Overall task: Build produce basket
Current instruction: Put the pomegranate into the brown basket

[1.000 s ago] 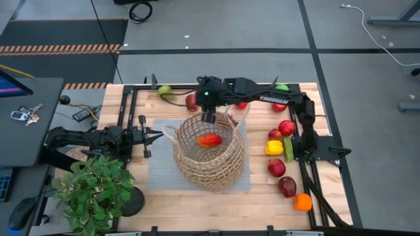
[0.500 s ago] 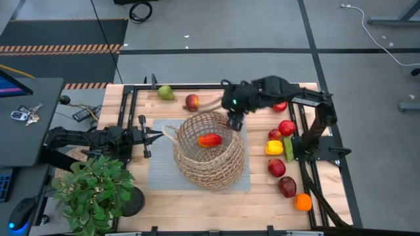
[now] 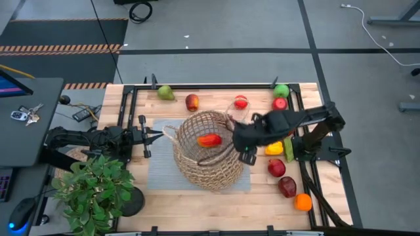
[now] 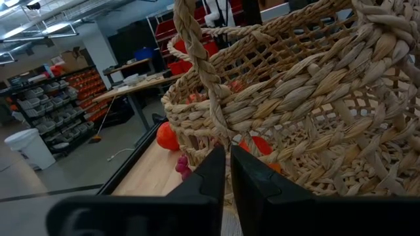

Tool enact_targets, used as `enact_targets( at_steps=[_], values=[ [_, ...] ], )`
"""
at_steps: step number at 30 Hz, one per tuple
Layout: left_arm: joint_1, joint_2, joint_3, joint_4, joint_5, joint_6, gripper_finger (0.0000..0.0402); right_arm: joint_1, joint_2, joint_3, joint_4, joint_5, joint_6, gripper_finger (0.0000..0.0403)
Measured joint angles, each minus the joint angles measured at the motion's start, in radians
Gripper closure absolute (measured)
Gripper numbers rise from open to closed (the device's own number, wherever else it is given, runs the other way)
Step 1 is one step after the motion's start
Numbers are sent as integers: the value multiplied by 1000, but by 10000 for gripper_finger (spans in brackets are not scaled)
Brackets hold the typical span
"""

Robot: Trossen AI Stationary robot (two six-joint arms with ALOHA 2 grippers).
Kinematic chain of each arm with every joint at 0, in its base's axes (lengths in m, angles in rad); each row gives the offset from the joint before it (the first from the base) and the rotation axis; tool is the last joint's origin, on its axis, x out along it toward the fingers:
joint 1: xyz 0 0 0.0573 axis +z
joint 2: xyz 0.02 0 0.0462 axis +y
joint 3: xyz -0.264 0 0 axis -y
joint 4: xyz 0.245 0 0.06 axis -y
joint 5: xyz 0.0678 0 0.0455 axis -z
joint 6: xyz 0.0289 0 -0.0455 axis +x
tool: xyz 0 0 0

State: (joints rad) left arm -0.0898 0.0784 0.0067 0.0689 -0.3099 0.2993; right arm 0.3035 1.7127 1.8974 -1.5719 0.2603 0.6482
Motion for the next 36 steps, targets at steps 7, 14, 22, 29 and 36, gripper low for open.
enact_targets(
  at_steps=[7,14,22,29,36],
  values=[
    [0,0,0,0,0,0,372,51,-13,-239,1,-95,160,170],
    [0,0,0,0,0,0,366,104,-101,-436,1,-154,320,112],
    [0,0,0,1,0,0,373,170,-219,-632,33,-212,561,58],
    [0,0,0,1,0,0,369,189,-236,-746,143,-248,590,13],
    [0,0,0,1,0,0,367,188,-236,-819,201,-288,602,5]
  ],
)
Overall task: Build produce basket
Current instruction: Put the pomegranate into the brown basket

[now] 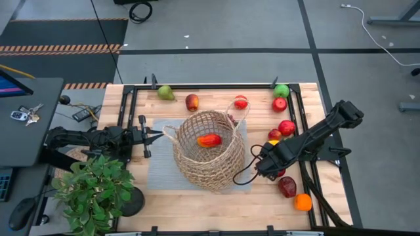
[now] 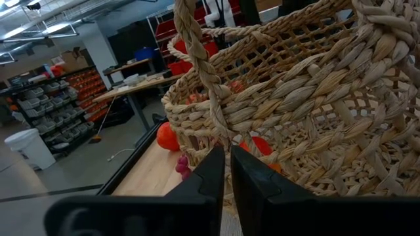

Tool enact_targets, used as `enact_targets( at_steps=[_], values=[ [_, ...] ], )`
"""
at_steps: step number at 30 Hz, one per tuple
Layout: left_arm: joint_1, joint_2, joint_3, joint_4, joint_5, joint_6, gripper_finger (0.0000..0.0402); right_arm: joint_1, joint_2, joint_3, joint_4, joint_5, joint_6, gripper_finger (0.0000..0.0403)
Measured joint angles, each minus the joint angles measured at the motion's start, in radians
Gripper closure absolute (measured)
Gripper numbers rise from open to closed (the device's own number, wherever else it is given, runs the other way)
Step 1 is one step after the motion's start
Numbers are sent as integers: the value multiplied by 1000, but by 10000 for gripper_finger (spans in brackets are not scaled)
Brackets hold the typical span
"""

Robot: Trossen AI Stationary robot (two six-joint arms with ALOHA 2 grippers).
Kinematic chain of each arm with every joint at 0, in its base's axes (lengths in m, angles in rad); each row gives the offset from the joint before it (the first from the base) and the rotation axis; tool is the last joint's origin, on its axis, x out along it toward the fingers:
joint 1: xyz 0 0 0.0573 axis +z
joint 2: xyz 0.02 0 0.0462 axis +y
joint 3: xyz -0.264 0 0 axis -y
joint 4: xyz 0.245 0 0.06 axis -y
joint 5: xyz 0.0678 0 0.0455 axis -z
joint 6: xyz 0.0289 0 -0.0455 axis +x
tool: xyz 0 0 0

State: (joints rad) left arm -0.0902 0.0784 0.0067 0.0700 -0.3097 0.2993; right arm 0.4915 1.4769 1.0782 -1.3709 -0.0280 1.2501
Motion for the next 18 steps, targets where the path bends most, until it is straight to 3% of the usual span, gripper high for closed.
enact_targets(
  at_steps=[18],
  values=[
    [0,0,0,0,0,0,366,0,0,-226,287,-58,14,6]
  ],
)
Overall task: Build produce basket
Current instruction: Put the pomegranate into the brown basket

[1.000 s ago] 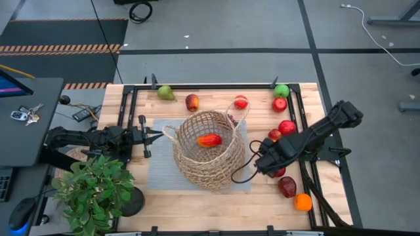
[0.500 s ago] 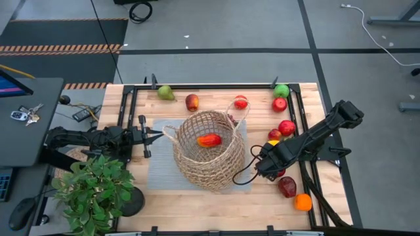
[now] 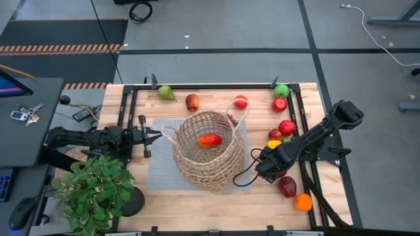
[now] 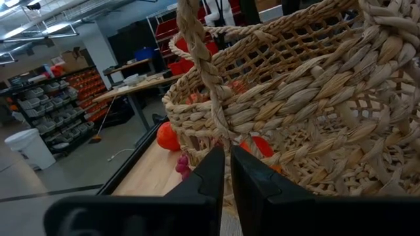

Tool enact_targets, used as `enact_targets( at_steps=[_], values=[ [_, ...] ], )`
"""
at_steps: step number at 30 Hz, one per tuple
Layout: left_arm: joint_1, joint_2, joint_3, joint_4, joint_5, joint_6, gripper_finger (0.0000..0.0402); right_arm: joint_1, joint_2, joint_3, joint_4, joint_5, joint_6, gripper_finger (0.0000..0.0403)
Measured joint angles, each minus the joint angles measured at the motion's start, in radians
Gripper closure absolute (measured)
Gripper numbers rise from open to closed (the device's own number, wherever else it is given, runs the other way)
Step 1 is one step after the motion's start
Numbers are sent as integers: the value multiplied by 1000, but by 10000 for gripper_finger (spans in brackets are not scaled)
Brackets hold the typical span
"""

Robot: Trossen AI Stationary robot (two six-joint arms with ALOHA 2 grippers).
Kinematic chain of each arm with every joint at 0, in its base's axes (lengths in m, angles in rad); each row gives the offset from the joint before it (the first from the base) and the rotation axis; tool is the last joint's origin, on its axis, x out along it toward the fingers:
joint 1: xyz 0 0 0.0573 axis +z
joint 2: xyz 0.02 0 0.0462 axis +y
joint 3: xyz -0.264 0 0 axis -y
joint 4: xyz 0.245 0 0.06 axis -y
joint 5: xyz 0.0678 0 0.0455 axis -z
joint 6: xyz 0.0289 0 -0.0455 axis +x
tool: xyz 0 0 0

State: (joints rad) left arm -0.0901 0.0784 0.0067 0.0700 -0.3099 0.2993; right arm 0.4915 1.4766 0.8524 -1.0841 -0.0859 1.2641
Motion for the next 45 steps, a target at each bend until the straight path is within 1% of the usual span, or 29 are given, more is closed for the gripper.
enact_targets(
  at_steps=[4,10,13,17,21,24,29,37,41,45],
  values=[
    [0,0,0,0,0,0,369,-1,-3,-26,25,-15,1,6],
    [0,0,0,0,0,0,374,-4,1,-11,26,-26,-7,10],
    [0,0,0,0,0,0,373,-3,3,9,30,-26,-35,25],
    [0,0,0,0,0,0,368,-4,3,30,23,6,-61,44],
    [0,0,0,0,0,0,366,-4,3,58,-8,8,-89,47],
    [0,0,0,0,0,0,367,-4,3,115,-21,27,-118,47],
    [0,0,0,0,0,0,372,-5,3,258,-59,129,-177,47],
    [0,0,0,0,0,0,366,-5,2,546,-87,344,-308,47],
    [0,0,0,0,0,0,369,-5,1,677,-88,435,-405,46],
    [0,0,0,0,0,0,373,-17,1,789,-89,546,-536,46]
  ],
)
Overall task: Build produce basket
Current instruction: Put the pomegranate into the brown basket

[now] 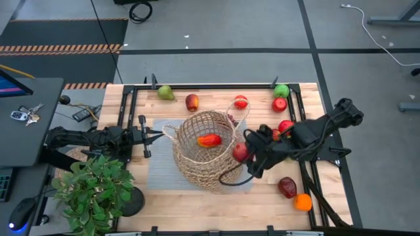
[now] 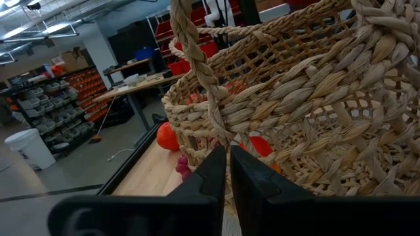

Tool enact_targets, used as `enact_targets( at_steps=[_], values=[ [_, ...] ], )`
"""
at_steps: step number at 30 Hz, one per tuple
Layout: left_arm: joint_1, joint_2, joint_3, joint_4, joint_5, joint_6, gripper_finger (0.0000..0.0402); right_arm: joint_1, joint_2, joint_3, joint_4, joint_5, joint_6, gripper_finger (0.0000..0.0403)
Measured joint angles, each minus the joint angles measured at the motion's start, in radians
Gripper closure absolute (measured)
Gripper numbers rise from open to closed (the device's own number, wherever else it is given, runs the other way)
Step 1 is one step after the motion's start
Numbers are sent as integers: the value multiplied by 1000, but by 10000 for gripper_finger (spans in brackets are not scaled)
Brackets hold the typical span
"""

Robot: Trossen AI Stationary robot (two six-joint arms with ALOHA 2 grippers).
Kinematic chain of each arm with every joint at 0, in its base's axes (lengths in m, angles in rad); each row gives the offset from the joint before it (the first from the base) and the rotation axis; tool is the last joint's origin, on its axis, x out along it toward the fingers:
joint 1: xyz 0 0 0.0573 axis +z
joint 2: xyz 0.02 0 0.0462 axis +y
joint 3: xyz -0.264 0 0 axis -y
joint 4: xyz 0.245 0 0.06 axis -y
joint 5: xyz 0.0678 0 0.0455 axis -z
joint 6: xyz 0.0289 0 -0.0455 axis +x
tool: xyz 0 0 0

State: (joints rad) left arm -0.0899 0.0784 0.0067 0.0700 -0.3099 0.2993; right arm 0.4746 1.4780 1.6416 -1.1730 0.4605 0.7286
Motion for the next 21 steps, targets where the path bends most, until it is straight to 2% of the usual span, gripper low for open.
enact_targets(
  at_steps=[3,9,17,21],
  values=[
    [0,0,0,0,0,0,373,-28,-1,71,15,59,-91,46],
    [0,0,0,0,0,0,367,-104,-1,165,43,74,-273,46],
    [0,0,0,0,0,0,370,-207,10,175,184,66,-548,46],
    [0,0,0,0,0,0,371,-231,23,173,203,29,-763,46]
  ],
)
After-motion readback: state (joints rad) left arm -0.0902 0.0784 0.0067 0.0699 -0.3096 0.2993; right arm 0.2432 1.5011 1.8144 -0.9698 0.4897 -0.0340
